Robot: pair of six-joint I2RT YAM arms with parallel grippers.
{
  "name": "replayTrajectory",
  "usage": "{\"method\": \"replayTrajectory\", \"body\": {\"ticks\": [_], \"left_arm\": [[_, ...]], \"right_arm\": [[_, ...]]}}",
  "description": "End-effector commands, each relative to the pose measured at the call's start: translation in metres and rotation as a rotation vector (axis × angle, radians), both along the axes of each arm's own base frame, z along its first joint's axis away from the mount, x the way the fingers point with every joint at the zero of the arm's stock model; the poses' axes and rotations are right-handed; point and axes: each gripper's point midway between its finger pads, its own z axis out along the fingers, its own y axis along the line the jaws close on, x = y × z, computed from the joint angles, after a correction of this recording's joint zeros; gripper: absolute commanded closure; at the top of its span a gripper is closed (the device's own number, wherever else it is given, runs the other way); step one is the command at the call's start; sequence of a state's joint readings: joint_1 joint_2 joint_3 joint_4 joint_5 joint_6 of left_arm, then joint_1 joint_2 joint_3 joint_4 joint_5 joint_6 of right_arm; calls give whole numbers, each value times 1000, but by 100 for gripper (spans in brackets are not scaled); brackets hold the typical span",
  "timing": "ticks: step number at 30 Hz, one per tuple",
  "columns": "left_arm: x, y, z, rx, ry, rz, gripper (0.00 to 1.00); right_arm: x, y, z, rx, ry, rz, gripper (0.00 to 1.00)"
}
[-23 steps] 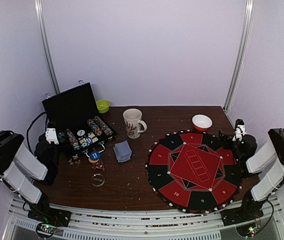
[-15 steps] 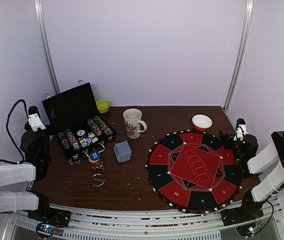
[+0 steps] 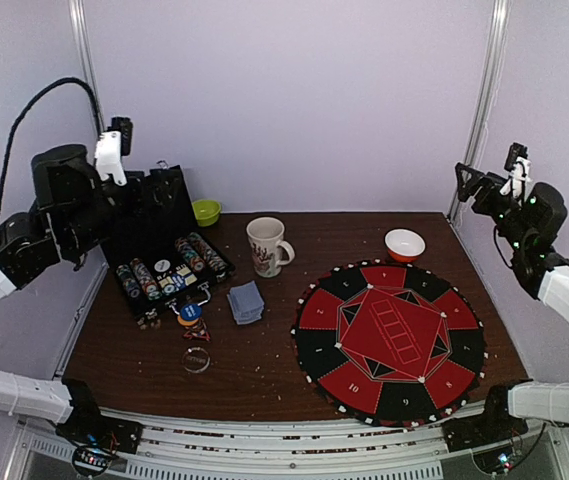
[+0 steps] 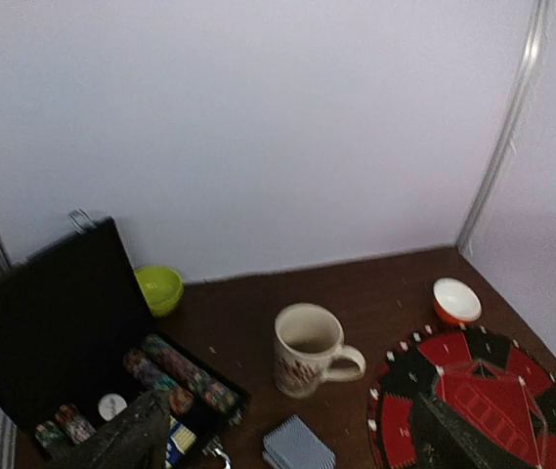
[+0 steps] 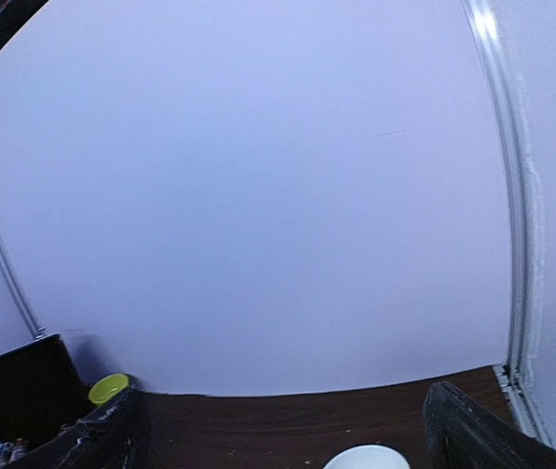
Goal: Distribute texas hold em gaming equipment
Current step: Pick up the dealer button from the center of the board.
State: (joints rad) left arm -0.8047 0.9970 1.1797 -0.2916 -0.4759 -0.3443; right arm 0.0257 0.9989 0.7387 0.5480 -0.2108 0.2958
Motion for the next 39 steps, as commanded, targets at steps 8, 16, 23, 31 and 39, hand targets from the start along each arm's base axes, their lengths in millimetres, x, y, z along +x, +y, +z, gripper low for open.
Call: {"method": "replayTrajectory", "body": {"ticks": [8, 16, 23, 31, 39], "left_arm": [[-143, -50, -245, 435, 977, -297, 3], [-170, -15, -330, 513, 1210, -241, 2], [-117, -1, -358, 341, 1124, -120, 2], [-115, -19, -373, 424, 1132, -245, 2], [-95, -18, -392, 461, 1127, -139, 3]], "right_arm": [[-12, 150, -39, -221, 320, 327, 0], [-20, 179, -49, -230, 319, 396, 0], [-26, 188, -54, -254, 316, 420, 0], [-25, 186, -64, -280, 338, 400, 0], [-23, 190, -72, -295, 354, 409, 0]]}}
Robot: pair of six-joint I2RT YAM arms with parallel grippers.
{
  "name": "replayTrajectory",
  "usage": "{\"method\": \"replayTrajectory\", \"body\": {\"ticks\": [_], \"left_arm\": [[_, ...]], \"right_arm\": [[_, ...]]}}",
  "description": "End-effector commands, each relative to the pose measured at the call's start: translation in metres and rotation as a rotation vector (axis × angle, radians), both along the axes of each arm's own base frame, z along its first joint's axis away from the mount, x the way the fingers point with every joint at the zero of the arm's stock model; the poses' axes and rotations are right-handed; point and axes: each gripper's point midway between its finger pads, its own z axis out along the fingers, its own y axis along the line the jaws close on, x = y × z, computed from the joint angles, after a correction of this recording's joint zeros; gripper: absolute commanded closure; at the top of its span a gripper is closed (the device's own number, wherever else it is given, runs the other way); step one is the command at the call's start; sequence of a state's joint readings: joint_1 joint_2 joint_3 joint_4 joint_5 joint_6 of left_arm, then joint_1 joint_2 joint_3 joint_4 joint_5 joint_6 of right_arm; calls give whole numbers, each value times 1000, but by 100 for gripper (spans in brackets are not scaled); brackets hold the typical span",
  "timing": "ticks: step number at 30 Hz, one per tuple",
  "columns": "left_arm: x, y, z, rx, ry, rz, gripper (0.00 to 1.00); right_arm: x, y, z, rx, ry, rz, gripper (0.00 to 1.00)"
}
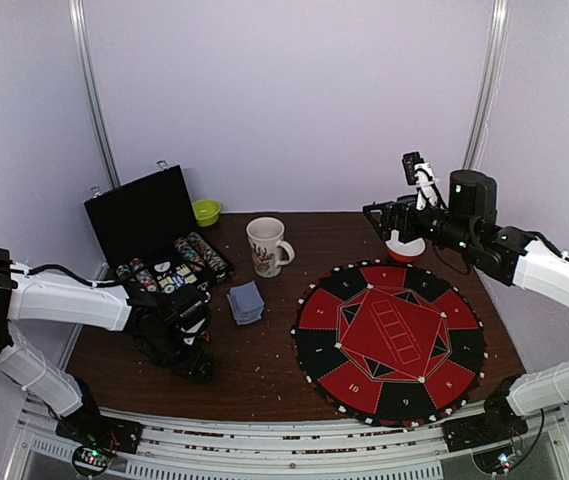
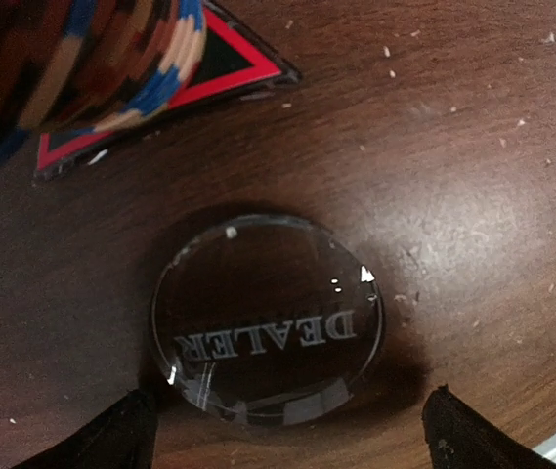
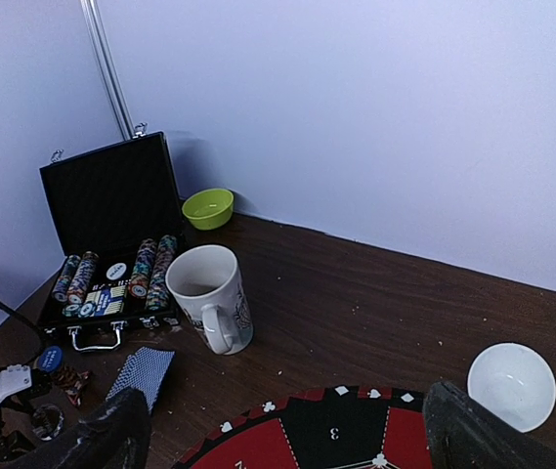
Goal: Distribute texas hold em gaming equipment
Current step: Pick up the dealer button from the center of the board.
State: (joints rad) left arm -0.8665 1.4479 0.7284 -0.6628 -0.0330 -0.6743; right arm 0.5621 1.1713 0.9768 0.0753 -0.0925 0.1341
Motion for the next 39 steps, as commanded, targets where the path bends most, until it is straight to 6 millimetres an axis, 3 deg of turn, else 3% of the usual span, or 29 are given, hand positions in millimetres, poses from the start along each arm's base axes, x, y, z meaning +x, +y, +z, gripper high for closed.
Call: {"method": "replayTrajectory", "body": {"ticks": [1, 12, 18, 24, 28, 34, 39], "left_arm": [[22, -9, 3, -3, -78, 20, 4], [31, -12, -8, 2, -96, 2, 16], [25, -13, -16, -3, -63, -5, 32], [18, -17, -4, -52, -59, -44, 51], [9, -22, 1, -56, -58, -104, 54], [-6, -60, 35, -28, -155, -341, 55], [-5, -97, 87, -87, -296, -487, 55]], "right_arm": [[0, 3, -12, -27, 18, 1, 0], [-2, 6, -17, -30, 19, 12, 0], [-5, 6, -17, -34, 21, 18, 0], [-7, 9, -16, -24, 37, 27, 0], [-8, 14, -16, -3, 74, 44, 0], [-19, 41, -29, -19, 226, 107, 5], [-52, 92, -51, -5, 408, 270, 9]]}}
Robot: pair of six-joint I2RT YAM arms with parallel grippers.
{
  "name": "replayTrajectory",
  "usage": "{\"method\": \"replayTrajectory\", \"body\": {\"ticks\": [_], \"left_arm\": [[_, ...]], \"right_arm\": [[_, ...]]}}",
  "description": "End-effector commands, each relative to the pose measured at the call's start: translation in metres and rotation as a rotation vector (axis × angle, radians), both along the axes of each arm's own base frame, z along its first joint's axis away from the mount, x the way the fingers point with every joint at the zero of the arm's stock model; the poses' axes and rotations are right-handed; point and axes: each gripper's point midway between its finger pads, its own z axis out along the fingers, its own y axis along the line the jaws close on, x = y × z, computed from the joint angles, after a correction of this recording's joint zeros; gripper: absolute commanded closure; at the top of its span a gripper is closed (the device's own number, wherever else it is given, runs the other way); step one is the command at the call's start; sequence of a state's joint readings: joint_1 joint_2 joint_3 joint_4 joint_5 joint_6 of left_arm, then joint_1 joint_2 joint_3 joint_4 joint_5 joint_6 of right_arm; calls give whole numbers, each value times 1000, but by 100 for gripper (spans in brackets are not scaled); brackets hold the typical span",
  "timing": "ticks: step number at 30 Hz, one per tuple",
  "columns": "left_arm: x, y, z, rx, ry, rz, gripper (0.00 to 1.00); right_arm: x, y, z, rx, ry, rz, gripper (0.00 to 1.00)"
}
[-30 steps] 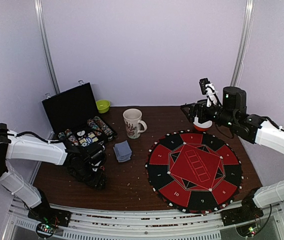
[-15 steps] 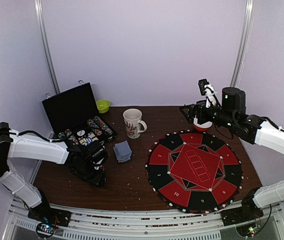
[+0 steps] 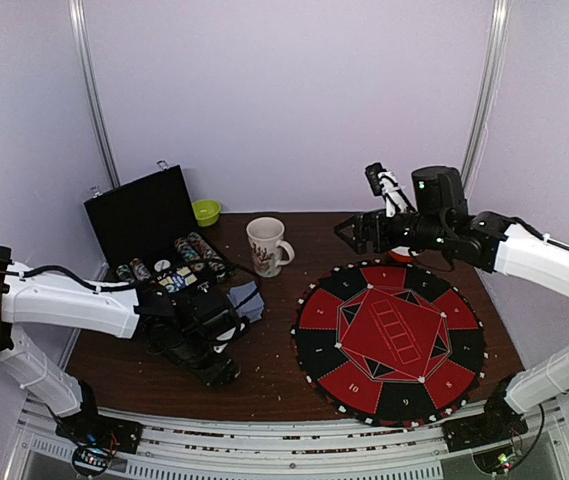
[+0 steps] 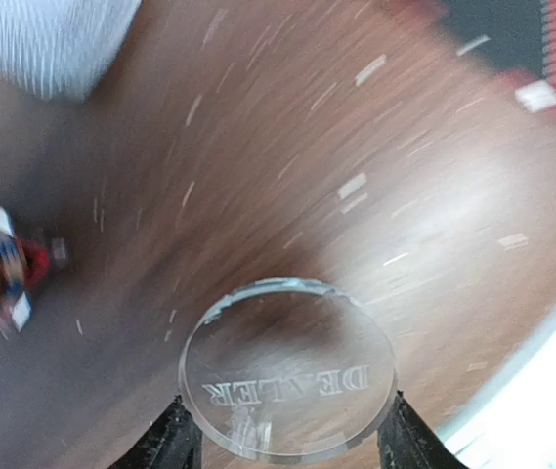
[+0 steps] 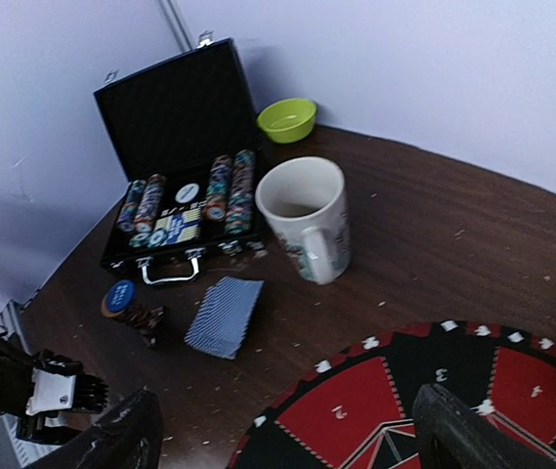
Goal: Distribute texas hold em gaming equipment
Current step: Pick up the dealer button from the center of the board, then pass from the left arm to the right
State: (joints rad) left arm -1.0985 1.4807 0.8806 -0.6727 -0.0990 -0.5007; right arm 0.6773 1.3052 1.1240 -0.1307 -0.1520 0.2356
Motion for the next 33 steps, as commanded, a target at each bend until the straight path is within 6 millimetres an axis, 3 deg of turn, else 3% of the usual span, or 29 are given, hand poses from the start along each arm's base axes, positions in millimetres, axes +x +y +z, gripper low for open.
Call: {"method": "replayTrajectory", "body": {"ticks": [1, 6, 12, 19, 24, 33], "left_arm": [[15, -33, 66, -122, -168, -125, 55], [32, -52, 121, -230, -323, -166, 59], [46, -56, 139, -198, -419, -184, 59], [52, -58, 150, -217, -461, -168, 59], [53, -63, 152, -228, -466, -178, 59], [55, -67, 159, -255, -483, -182, 59]], "right_arm": [[-39, 46, -26, 40, 230, 159, 11], [-73, 98, -44, 212, 449, 328, 18], [-94, 143, -48, 278, 496, 454, 24], [-89, 158, -75, 215, 545, 442, 31], [-93, 176, -72, 228, 542, 496, 34], [-92, 190, -79, 251, 586, 519, 59]]}}
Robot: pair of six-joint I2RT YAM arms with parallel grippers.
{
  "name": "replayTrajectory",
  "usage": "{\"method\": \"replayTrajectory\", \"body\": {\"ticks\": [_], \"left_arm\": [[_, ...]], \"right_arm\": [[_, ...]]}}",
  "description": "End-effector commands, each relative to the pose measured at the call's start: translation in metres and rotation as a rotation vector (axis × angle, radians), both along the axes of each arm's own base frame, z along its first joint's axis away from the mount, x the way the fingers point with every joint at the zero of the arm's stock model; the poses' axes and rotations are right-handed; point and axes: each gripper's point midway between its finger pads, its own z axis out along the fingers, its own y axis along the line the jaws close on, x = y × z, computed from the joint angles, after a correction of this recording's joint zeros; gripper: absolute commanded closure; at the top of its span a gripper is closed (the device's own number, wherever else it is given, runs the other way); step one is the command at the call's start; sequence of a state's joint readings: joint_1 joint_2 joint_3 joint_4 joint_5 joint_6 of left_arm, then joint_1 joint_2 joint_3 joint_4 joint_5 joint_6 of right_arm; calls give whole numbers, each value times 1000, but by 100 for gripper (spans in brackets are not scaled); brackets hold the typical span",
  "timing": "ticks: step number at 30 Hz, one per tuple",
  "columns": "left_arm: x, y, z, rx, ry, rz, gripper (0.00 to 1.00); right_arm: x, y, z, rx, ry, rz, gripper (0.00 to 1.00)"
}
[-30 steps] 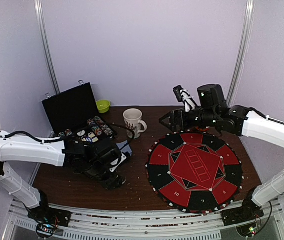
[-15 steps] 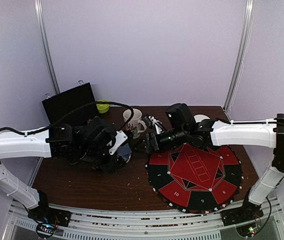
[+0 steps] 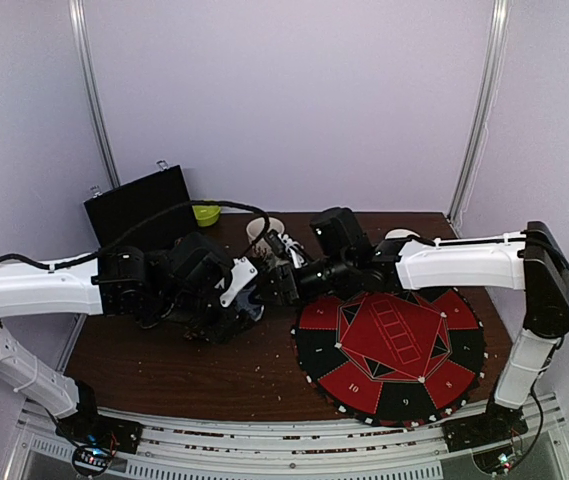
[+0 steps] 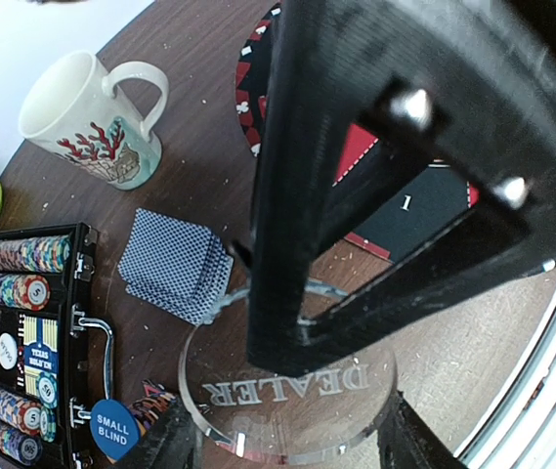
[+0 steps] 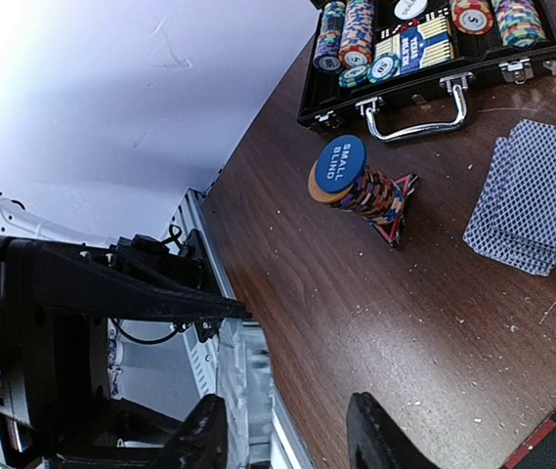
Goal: Distribute texas hold em gaming equipment
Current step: Pass from the left arm to the right, then place the dealer button at position 5.
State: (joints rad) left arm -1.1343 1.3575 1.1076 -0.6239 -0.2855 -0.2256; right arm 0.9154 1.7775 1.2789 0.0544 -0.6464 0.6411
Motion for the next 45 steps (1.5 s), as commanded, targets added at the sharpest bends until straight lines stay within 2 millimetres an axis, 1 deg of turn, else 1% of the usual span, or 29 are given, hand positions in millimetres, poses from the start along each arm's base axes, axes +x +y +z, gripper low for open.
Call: {"method": "replayTrajectory", "body": {"ticks": [1, 3, 4, 5, 6, 8, 9, 11, 14, 15, 18, 21, 24, 25, 27, 30, 33, 35, 37, 41, 45], "left_arm": [[8, -17, 27, -82, -62, -10, 59], [9, -16, 27, -81, -67, -7, 59], [10, -16, 27, -79, -70, -5, 59], [10, -16, 27, -79, -71, -4, 59], [10, -16, 27, -81, -73, -1, 59], [11, -17, 30, -93, -77, 2, 57], [11, -17, 31, -99, -79, 3, 51], [12, -18, 33, -110, -82, 10, 31], [13, -18, 38, -135, -86, 25, 7], [13, -19, 40, -146, -85, 28, 2], [15, -20, 43, -169, -79, 40, 2], [24, -11, 37, -135, -51, 92, 2], [37, 5, 37, -127, -21, 149, 2], [43, 11, 39, -141, -6, 163, 2], [56, 25, 45, -173, 13, 197, 2], [84, 59, 60, -209, -25, 321, 2], [97, 81, 75, -225, -102, 411, 2], [102, 95, 83, -234, -145, 483, 2], [104, 104, 86, -226, -172, 524, 2], [108, 114, 88, -213, -194, 565, 2], [119, 128, 96, -243, -208, 601, 2]], "right_arm": [[-2, 10, 12, 41, 3, 27, 64], [-3, 10, 13, 42, 5, 29, 80], [-3, 10, 13, 41, 8, 29, 90], [-4, 9, 14, 40, 8, 31, 97], [-4, 8, 14, 38, 9, 30, 100], [-3, 6, 16, 33, 7, 24, 100], [-3, 3, 16, 26, 2, 18, 100], [6, -7, 18, -1, -20, -17, 100], [27, -36, 20, -60, -53, -110, 100], [33, -50, 23, -71, -64, -146, 100], [56, -99, 22, -134, -70, -279, 100], [73, -159, 14, -215, -61, -432, 100], [77, -211, 7, -276, -55, -561, 100], [75, -225, 1, -288, -44, -591, 100], [74, -247, -2, -301, -31, -646, 100], [74, -270, -7, -325, -10, -701, 100], [71, -289, -13, -369, 9, -743, 100], [68, -301, -14, -391, 5, -773, 100], [67, -313, -12, -398, -4, -811, 100], [65, -337, -12, -414, -12, -875, 100], [66, -362, -11, -423, -17, -932, 100]]}}
